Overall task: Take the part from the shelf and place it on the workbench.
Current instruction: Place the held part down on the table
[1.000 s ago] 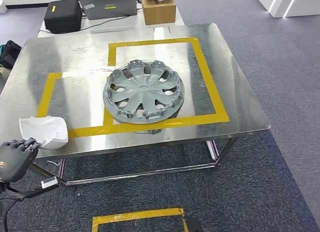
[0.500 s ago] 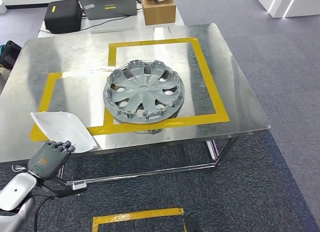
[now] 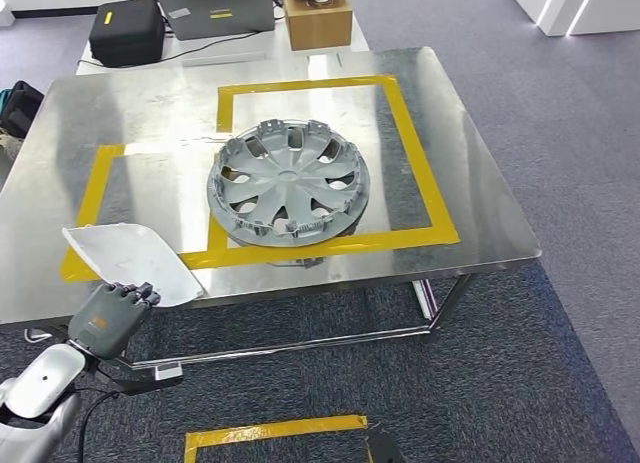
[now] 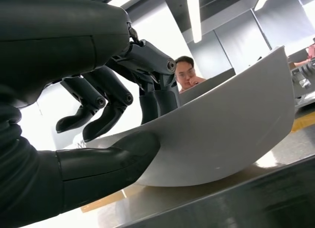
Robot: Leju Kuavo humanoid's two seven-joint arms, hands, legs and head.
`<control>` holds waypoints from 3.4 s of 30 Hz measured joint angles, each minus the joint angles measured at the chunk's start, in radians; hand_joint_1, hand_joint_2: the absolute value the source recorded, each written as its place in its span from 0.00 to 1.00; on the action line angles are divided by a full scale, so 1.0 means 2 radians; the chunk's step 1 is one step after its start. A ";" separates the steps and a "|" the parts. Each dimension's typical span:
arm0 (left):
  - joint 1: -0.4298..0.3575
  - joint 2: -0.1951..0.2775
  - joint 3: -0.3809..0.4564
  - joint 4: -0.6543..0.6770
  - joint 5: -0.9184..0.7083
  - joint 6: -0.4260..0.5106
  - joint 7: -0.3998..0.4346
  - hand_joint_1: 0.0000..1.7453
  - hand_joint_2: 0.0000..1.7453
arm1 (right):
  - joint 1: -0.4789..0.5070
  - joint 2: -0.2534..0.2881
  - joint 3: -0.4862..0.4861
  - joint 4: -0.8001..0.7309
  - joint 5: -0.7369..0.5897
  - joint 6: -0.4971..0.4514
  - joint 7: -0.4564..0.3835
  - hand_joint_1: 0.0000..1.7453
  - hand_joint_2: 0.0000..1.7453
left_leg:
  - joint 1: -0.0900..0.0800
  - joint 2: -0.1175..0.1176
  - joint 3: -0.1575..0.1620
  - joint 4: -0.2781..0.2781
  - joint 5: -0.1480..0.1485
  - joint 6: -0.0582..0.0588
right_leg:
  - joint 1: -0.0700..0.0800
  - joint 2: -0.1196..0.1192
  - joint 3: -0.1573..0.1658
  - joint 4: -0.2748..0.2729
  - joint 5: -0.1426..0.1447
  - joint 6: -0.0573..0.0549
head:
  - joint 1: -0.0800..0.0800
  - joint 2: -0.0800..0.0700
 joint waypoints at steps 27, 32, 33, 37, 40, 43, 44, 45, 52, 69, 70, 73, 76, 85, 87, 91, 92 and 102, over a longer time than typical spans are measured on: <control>-0.055 -0.011 -0.020 0.068 0.000 0.005 0.054 1.00 1.00 | -0.004 0.005 -0.004 0.000 0.002 0.000 0.011 0.00 0.00 | -0.003 0.000 0.000 0.001 -0.001 0.004 | -0.003 0.000 0.001 -0.001 0.001 0.003 | 0.000 0.000; -0.058 -0.012 -0.019 0.071 -0.001 0.001 0.060 1.00 1.00 | -0.004 0.007 -0.008 0.000 0.001 0.000 0.010 0.00 0.00 | -0.006 0.000 0.001 -0.002 -0.001 0.012 | -0.006 0.001 0.002 -0.006 0.002 0.011 | 0.000 0.000; -0.058 -0.012 -0.019 0.071 -0.001 0.000 0.061 1.00 1.00 | -0.004 0.008 -0.008 0.000 0.001 -0.001 0.010 0.00 0.00 | -0.005 0.000 0.002 -0.004 0.000 0.014 | -0.006 0.001 0.003 -0.007 0.002 0.013 | 0.000 0.000; -0.059 -0.012 -0.018 0.071 -0.002 -0.001 0.062 1.00 1.00 | -0.004 0.008 -0.008 -0.001 0.001 -0.001 0.010 0.00 0.00 | -0.003 0.000 0.004 -0.008 0.001 0.015 | -0.005 0.001 0.004 -0.008 0.001 0.014 | -0.001 0.000; -0.059 -0.012 -0.018 0.071 -0.002 -0.001 0.062 1.00 1.00 | -0.004 0.008 -0.008 -0.001 0.001 -0.001 0.010 0.00 0.00 | -0.001 0.001 0.006 -0.010 0.002 0.016 | -0.005 0.000 -0.001 -0.003 -0.002 0.015 | 0.000 0.000; -0.059 -0.014 -0.018 0.071 -0.003 -0.003 0.064 1.00 1.00 | -0.003 0.008 -0.009 -0.001 0.001 -0.002 0.010 0.00 0.00 | 0.000 0.001 0.012 -0.011 -0.002 0.018 | -0.005 -0.005 -0.049 0.071 -0.017 0.018 | 0.003 0.000; -0.059 -0.015 -0.018 0.071 -0.003 -0.004 0.065 1.00 1.00 | -0.003 0.008 -0.010 -0.001 0.001 -0.002 0.010 0.00 0.00 | 0.000 0.001 0.016 -0.011 -0.006 0.018 | -0.006 -0.006 -0.063 0.082 -0.007 0.019 | 0.004 0.000; -0.059 -0.016 -0.018 0.071 -0.003 -0.005 0.065 1.00 1.00 | -0.003 0.008 -0.010 -0.001 0.001 -0.002 0.010 0.00 0.00 | 0.000 0.001 0.022 -0.010 -0.011 0.016 | -0.007 -0.007 -0.072 0.083 0.008 0.019 | 0.004 0.000; -0.061 -0.017 -0.017 0.071 -0.003 -0.008 0.066 1.00 1.00 | -0.003 0.008 -0.012 -0.002 0.000 -0.003 0.010 0.00 0.00 | 0.000 0.001 0.022 0.002 -0.027 -0.003 | -0.007 -0.005 -0.035 0.006 0.025 -0.002 | -0.001 0.000; -0.058 -0.028 -0.019 0.065 0.027 -0.020 0.047 1.00 1.00 | 0.005 0.003 -0.023 -0.002 -0.006 -0.005 -0.009 0.00 0.00 | 0.008 0.000 -0.028 0.007 0.019 -0.004 | -0.005 -0.005 0.004 -0.003 -0.008 -0.017 | -0.003 0.000; -0.058 -0.028 -0.019 0.065 0.027 -0.020 0.047 1.00 1.00 | 0.005 0.003 -0.023 -0.002 -0.006 -0.005 -0.009 0.00 0.00 | 0.007 0.000 -0.028 0.007 0.018 -0.003 | -0.005 -0.006 0.005 -0.005 -0.007 -0.016 | -0.003 0.000; -0.058 -0.029 -0.019 0.064 0.027 -0.020 0.047 1.00 1.00 | 0.005 0.003 -0.024 -0.002 -0.006 -0.005 -0.009 0.00 0.00 | 0.006 0.000 -0.027 0.007 0.017 0.000 | -0.006 -0.006 0.008 -0.011 -0.006 -0.003 | -0.003 0.000; -0.058 -0.030 -0.019 0.063 0.027 -0.020 0.047 1.00 1.00 | 0.005 0.003 -0.024 -0.002 -0.006 -0.005 -0.009 0.00 0.00 | 0.006 0.000 -0.027 0.007 0.016 0.000 | -0.008 -0.006 0.010 -0.014 -0.006 0.013 | -0.004 0.000; -0.059 -0.030 -0.019 0.063 0.026 -0.021 0.048 1.00 1.00 | 0.005 0.003 -0.024 -0.002 -0.006 -0.005 -0.009 0.00 0.00 | 0.007 0.000 -0.025 0.007 0.017 0.001 | -0.007 -0.006 0.010 -0.013 -0.006 0.015 | -0.004 0.000; -0.059 -0.030 -0.019 0.063 0.026 -0.021 0.048 1.00 1.00 | 0.005 0.003 -0.024 -0.002 -0.006 -0.005 -0.009 0.00 0.00 | 0.007 0.000 -0.025 0.007 0.017 0.001 | -0.007 -0.006 0.010 -0.013 -0.006 0.015 | -0.004 0.000; -0.059 -0.031 -0.019 0.063 0.026 -0.021 0.048 1.00 1.00 | 0.005 0.003 -0.024 -0.002 -0.006 -0.005 -0.009 0.00 0.00 | 0.008 0.000 -0.025 0.007 0.017 0.001 | -0.007 -0.006 0.010 -0.013 -0.006 0.015 | -0.004 0.000; -0.059 -0.031 -0.019 0.063 0.027 -0.021 0.048 1.00 1.00 | 0.005 0.003 -0.024 -0.002 -0.006 -0.005 -0.009 0.00 0.00 | 0.008 0.000 -0.025 0.007 0.017 0.001 | -0.007 -0.006 0.010 -0.013 -0.006 0.015 | -0.004 0.000; -0.059 -0.031 -0.019 0.063 0.015 -0.015 0.054 1.00 1.00 | 0.005 0.003 -0.024 -0.002 -0.007 -0.005 -0.012 0.00 0.00 | 0.008 0.000 -0.025 0.007 0.017 0.001 | -0.007 -0.006 0.010 -0.013 -0.006 0.015 | -0.004 0.000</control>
